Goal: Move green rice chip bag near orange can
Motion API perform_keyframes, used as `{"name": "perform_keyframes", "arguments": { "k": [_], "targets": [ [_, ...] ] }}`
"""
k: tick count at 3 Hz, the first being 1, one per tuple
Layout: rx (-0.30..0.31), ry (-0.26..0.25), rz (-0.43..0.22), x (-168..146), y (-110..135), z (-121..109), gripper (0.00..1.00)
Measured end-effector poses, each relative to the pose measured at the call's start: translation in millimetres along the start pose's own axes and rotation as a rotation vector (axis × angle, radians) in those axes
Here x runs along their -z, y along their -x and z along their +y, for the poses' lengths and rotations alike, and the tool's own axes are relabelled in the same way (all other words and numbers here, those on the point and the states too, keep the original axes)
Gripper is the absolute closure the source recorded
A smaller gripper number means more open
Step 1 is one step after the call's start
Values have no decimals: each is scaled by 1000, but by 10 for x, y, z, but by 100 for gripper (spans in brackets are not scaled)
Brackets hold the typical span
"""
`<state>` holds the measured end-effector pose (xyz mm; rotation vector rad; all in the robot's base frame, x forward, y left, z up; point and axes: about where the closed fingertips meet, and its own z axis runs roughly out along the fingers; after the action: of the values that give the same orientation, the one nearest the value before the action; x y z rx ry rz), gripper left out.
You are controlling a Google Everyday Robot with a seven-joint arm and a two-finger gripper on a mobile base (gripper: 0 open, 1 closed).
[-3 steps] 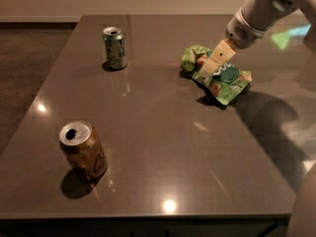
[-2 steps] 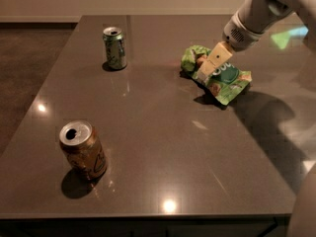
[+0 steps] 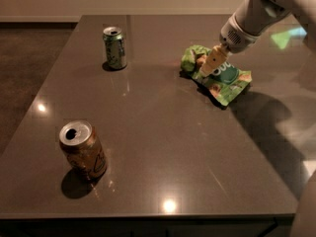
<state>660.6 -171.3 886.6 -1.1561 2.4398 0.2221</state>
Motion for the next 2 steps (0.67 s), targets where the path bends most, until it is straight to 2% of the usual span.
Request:
{"name": "perform_keyframes", "arguments": {
  "k": [1,2],
  "targets": [
    [23,1,-7,51,6,95,65],
    [99,24,-43,209,114,405,96]
  ]
}}
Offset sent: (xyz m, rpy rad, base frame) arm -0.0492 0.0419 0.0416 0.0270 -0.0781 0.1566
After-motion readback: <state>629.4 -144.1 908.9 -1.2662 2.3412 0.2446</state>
